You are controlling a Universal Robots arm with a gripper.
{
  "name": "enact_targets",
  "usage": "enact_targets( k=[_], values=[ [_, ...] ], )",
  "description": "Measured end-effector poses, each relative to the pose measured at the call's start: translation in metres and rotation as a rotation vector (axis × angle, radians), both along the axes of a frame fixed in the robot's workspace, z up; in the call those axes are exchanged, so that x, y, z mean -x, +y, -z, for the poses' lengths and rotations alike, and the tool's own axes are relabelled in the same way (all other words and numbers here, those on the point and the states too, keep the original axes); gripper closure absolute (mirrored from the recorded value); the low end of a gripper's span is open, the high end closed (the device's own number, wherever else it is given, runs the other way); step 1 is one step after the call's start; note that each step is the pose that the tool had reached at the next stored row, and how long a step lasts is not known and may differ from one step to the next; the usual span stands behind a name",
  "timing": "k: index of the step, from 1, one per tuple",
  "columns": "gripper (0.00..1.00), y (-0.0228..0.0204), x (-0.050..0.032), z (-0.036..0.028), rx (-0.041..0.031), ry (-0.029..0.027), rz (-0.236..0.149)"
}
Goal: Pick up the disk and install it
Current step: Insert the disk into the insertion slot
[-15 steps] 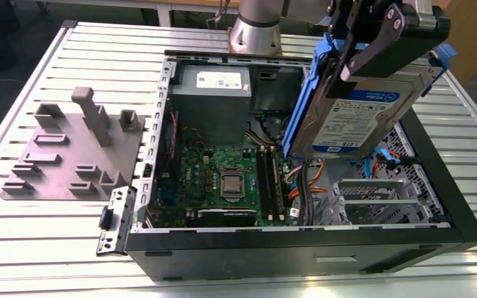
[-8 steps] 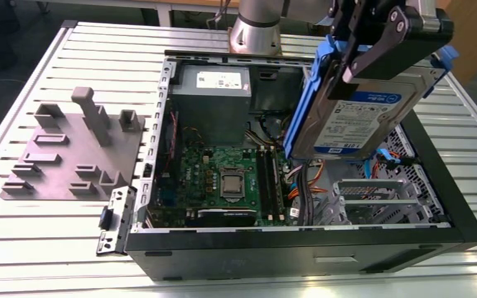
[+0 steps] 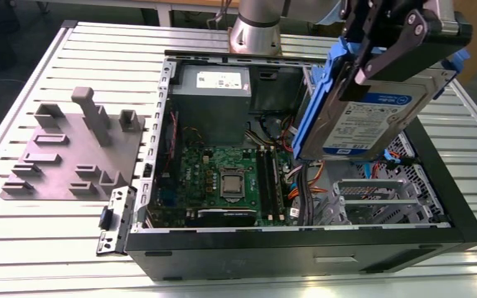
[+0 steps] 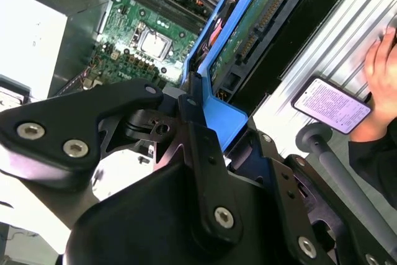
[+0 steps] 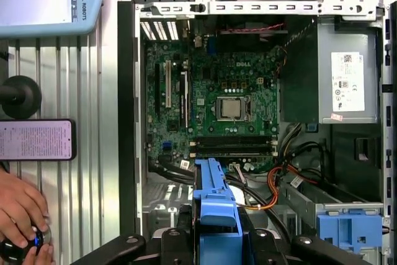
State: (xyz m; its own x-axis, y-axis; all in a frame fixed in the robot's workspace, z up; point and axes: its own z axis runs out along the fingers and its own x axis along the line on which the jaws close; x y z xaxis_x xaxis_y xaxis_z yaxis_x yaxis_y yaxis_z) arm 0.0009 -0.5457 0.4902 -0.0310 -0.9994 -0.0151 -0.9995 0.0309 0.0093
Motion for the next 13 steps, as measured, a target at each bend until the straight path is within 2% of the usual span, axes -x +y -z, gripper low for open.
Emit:
enact_targets(
  k=[4, 10, 13],
  values=[
    [0.63, -0.0009, -0.0036, 0.0011, -0.0001, -0.0001, 0.0],
    [0.63, -0.0124, -0.0039, 0.0063, -0.0001, -0.0028, 0.0],
    [0.63, -0.0148, -0.0068, 0.0093, -0.0002, -0.0041, -0.001]
  ],
)
